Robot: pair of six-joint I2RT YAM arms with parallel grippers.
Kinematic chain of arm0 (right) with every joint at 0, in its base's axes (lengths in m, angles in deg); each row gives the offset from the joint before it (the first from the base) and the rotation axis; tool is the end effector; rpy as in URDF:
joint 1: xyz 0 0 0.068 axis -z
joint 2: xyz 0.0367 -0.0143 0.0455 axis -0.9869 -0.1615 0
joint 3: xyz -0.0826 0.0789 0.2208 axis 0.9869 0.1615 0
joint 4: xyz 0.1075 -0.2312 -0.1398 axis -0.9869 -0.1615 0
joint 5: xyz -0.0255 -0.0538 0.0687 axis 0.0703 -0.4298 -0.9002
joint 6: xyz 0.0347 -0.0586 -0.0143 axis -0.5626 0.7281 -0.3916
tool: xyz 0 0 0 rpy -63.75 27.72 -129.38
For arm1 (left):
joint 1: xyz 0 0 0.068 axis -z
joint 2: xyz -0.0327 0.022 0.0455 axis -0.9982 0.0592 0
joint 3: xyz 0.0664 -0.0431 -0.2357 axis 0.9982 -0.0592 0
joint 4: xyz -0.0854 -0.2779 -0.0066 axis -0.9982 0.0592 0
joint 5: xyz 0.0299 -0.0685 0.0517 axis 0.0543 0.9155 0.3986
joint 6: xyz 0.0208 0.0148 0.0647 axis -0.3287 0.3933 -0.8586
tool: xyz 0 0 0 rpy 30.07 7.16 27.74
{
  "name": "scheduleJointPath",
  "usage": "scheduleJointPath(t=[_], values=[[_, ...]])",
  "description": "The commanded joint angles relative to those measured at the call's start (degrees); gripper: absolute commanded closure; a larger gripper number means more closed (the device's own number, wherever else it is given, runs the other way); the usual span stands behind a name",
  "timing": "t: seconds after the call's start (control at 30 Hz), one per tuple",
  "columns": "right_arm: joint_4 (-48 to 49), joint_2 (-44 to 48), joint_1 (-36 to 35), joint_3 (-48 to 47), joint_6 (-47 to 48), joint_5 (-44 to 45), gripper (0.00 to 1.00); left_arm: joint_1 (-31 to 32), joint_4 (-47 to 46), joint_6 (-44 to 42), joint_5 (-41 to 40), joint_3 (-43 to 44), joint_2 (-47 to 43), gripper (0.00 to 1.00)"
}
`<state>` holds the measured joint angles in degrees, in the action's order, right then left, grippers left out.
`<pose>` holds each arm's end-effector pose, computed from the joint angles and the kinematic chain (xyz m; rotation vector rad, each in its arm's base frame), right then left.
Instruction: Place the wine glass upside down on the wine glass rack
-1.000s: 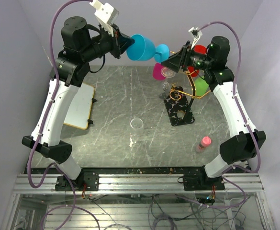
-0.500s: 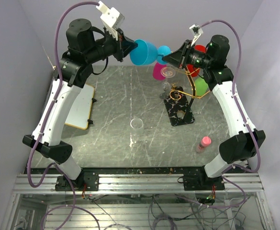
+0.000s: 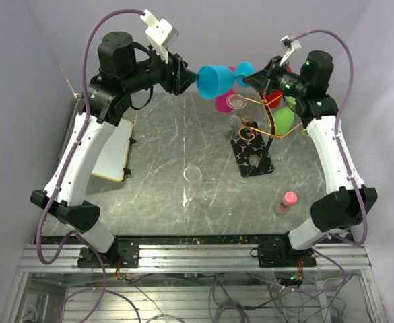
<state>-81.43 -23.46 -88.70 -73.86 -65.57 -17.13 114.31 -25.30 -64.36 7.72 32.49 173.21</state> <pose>0.3940 0.0944 0.4420 -0.4435 1.6701 0.9580 0.3144 -0.1954 0.5320 0.7564 1.4737 -0.7756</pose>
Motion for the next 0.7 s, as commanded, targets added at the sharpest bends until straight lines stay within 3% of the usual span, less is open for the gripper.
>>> scheduleJointPath(t=[0.0,0.13,0.2,0.33,0.67], values=[[-1.48,5.35,4.14,1.45,5.13,2.16,1.0,0.39,2.08,-2.78,-0.73,-0.82,-3.71,0.3],[-3.82,9.68,8.13,2.95,9.57,5.31,1.0,0.33,3.57,-6.77,-4.55,-3.1,-7.0,0.11],[-5.57,11.82,10.54,3.23,11.37,6.92,1.0,0.18,4.2,-9.22,-6.64,-5.02,-9.22,0.06],[-9.65,17.09,13.3,2.42,17.89,14.77,1.0,-1.71,4.42,-12.05,-8.67,-12.29,-15.48,0.02],[-15.43,26.92,21.38,3.5,31.51,35.4,1.0,-5.57,8.7,-21.37,-6.22,-26.52,-28.84,0.02]])
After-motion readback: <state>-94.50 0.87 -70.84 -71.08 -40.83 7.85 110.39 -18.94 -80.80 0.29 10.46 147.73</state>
